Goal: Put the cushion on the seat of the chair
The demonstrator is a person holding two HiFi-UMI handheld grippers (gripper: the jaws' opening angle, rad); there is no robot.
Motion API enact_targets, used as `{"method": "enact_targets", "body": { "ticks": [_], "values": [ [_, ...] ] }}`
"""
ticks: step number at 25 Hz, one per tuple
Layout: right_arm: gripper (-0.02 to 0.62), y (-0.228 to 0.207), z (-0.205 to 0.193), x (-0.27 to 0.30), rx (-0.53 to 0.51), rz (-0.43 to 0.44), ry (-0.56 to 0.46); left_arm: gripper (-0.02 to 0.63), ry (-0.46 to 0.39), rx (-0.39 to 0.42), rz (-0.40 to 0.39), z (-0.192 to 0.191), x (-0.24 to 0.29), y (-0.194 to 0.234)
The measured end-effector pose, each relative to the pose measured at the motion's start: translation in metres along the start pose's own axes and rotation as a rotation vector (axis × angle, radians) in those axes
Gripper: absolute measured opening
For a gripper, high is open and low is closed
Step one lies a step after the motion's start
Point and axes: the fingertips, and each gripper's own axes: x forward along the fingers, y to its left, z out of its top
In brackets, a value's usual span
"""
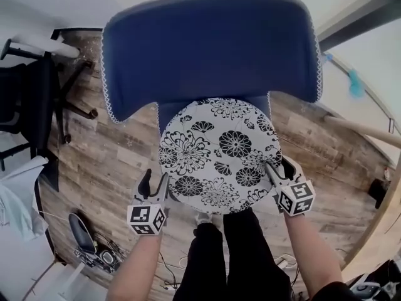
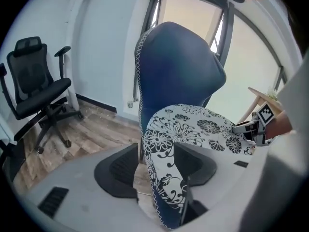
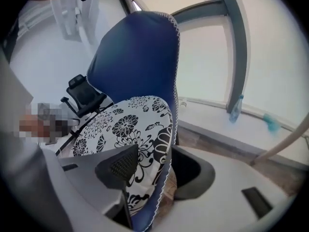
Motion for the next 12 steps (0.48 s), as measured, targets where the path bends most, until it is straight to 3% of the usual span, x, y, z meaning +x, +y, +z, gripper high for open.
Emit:
{"method": "enact_targets", "body": {
  "ticks": [7,12],
  "values": [
    [0.216,0.011,0.037,-0.040,-0.022,-0.003,-0.105,0.213,-0.067,0.052,-0.031,0.045,-0.025,-0.020],
    [0.194,0.040,0.069,-0.087,-0.033,0.040,-0.200,0.212,-0.132,0.013,-0.042,0.078,-0.055,-0.033]
  ]
}}
